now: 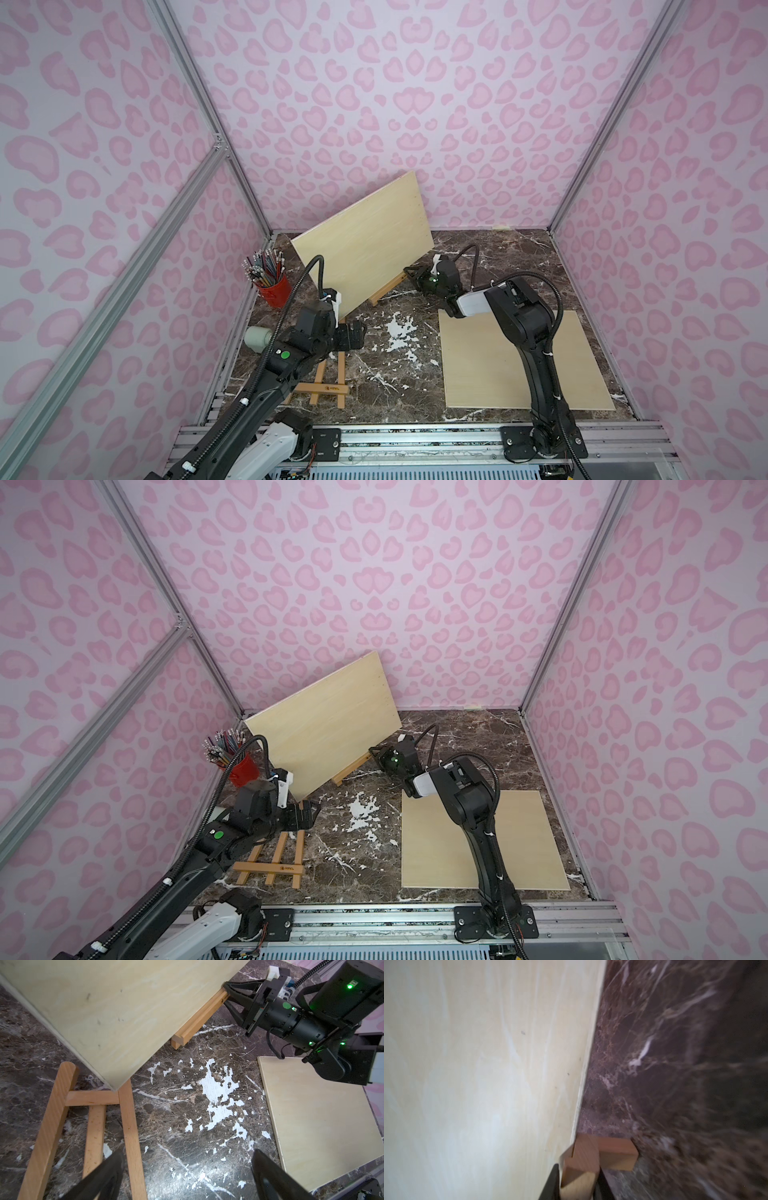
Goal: Disassemble the easel
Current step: Move the easel to the center of the board.
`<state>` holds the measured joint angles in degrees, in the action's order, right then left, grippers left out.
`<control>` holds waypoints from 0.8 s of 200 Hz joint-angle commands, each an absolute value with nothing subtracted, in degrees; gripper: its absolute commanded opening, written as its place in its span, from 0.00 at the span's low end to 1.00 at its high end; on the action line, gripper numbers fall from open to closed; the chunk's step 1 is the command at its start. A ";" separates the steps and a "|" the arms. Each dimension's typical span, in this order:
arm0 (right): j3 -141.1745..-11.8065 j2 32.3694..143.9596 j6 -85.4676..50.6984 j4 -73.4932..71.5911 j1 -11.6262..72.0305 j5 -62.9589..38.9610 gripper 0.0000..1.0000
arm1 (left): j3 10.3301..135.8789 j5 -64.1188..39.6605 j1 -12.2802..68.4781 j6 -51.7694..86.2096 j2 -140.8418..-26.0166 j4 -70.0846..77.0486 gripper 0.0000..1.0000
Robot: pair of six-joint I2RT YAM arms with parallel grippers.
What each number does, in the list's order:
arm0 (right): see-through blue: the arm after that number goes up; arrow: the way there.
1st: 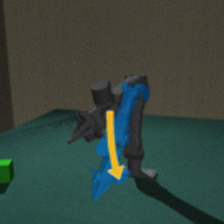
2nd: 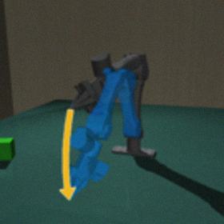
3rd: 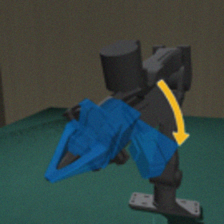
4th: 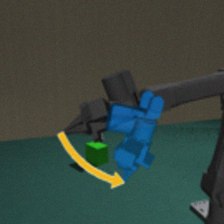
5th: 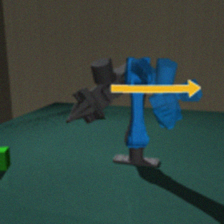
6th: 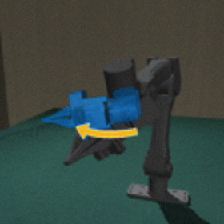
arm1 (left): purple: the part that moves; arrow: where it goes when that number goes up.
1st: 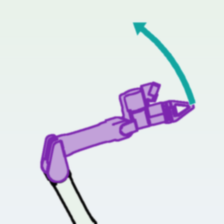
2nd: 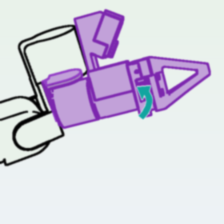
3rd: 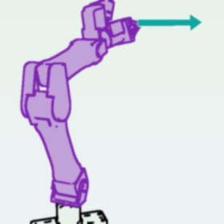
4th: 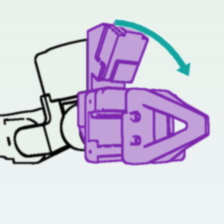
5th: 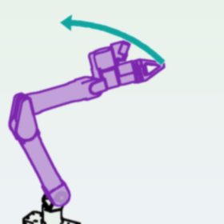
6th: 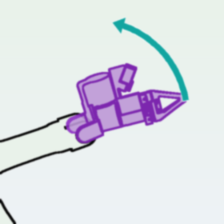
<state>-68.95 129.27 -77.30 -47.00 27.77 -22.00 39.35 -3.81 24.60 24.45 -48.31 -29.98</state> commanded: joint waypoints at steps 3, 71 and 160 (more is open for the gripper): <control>-64.26 126.41 -73.15 -51.23 26.83 -19.95 0.11 | 40.43 -4.71 24.54 24.65 -48.51 -28.56 0.97; -51.18 119.03 -73.32 -53.98 24.02 -19.52 0.11 | 41.43 -5.91 24.58 24.79 -47.92 -28.76 1.00; -48.65 115.62 -70.25 -53.78 21.98 -23.01 0.47 | 44.95 -1.84 24.13 20.18 -44.30 -32.43 1.00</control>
